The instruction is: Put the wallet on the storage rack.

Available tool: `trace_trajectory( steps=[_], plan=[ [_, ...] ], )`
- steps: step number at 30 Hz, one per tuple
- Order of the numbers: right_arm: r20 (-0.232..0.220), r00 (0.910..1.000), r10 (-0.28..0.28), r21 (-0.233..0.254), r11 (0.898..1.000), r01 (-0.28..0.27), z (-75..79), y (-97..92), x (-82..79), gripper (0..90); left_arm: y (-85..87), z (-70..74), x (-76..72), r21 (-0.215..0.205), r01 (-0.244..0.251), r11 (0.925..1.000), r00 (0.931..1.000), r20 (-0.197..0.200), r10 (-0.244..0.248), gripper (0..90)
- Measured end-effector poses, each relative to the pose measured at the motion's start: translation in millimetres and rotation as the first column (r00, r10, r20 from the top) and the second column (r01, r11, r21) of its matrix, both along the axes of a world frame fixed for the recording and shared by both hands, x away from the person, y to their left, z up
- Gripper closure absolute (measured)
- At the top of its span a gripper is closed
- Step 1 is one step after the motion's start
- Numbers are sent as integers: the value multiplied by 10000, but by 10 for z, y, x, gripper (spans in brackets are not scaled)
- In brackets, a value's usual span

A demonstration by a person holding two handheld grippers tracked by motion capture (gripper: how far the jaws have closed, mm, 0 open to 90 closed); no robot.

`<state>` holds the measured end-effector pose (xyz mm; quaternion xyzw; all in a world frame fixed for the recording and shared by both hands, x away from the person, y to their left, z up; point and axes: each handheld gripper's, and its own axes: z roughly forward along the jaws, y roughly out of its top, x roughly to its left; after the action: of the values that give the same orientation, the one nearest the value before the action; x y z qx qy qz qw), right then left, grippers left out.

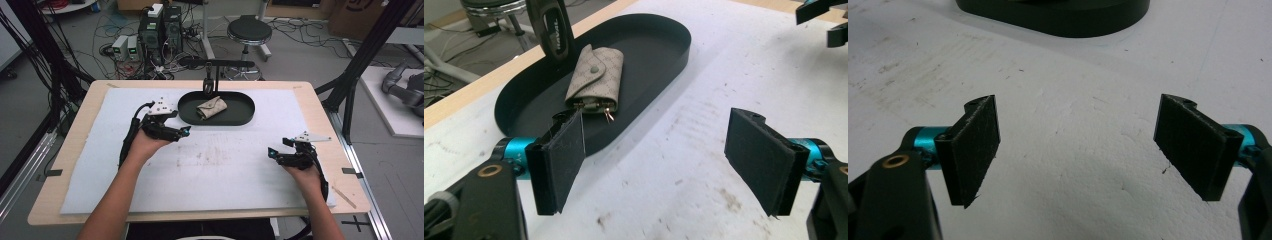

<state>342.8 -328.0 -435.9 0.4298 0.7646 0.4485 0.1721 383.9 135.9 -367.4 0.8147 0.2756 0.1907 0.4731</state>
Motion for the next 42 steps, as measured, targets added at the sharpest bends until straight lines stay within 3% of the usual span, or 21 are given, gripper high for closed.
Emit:
trace_trajectory(
  steps=[6,10,15,20,24,31,38,42],
  plan=[
    [35,9999,108,-37,9999,-108,0,43,3,189,113,-80,-211,-171,-13,9999,9998,173,16,240],
    [72,9999,114,39,9999,-114,-4,41,16,189,224,-138,-335,-825,-296,9962,9995,96,305,219],
    [152,9998,145,120,9998,-147,-8,41,29,189,329,-210,-497,-916,-381,9951,9993,-1,383,213],
    [170,9997,190,79,9998,-191,-5,59,26,189,402,-251,-602,-1088,-417,9932,9989,145,435,192],
    [204,9996,208,62,9998,-209,8,75,16,189,509,-321,-629,-1074,-608,9924,9979,157,628,181],
    [139,9993,348,-213,9992,-345,-13,124,32,189,608,-462,-614,-1089,-947,9895,9955,-211,929,178],
    [223,9991,356,-244,9991,-351,1,148,11,189,568,-459,-618,-1093,-766,9911,9971,-125,757,178],
    [187,9993,318,-240,9992,-313,-3,139,23,189,550,-459,-623,-1317,-529,9899,9986,-155,513,178]
  ],
)
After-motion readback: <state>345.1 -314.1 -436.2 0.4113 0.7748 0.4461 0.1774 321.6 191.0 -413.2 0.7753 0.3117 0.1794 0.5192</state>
